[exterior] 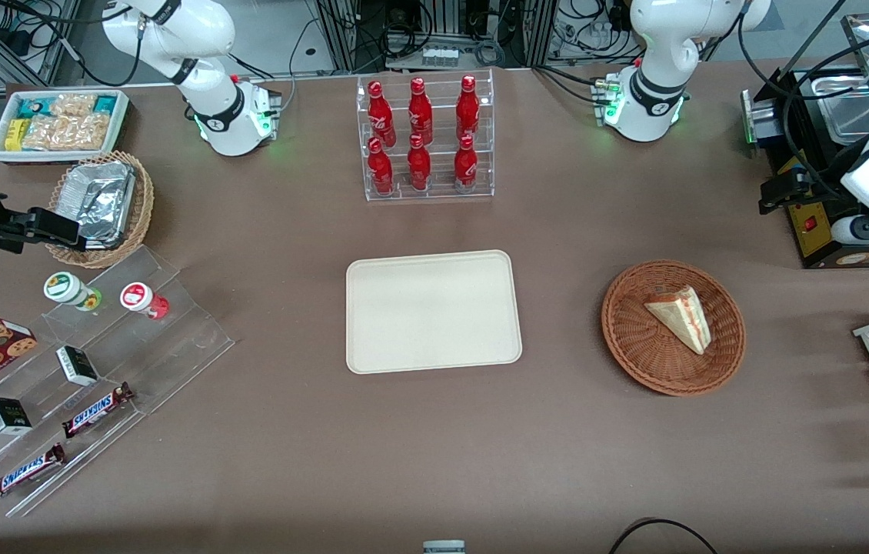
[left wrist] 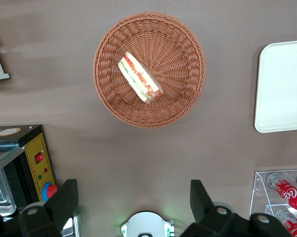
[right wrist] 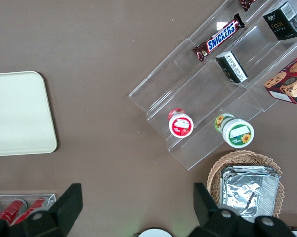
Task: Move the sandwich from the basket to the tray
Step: 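Move the left gripper over the wrapped sandwich in the wicker basket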
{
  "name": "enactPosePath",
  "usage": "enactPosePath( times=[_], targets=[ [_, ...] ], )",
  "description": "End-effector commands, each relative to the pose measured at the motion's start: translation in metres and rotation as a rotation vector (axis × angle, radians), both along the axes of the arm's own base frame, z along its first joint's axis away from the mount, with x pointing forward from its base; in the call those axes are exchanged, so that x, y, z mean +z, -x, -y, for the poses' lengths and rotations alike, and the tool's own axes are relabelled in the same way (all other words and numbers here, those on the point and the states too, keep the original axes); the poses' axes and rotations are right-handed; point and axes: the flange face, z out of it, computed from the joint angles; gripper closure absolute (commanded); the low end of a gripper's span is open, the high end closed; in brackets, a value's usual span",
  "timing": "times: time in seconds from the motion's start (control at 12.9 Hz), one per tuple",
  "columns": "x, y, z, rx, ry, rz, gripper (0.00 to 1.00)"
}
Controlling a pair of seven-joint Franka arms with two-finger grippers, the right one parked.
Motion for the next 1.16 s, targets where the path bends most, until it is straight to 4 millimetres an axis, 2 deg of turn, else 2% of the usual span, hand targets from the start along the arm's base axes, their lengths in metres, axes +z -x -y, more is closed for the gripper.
enactPosePath(
  times=[0.0, 0.31, 0.46, 1.08],
  targets=[
    [0.010, 0.006, 0.003, 0.000, 0.001, 0.018, 0.00],
    [0.001, 0.002, 0.005, 0.002, -0.003, 0.003, 0.00],
    [-0.017, -0.005, 0.005, 0.002, 0.000, -0.020, 0.00],
    [-0.136, -0.029, 0.004, 0.013, 0.001, 0.015, 0.00]
  ],
)
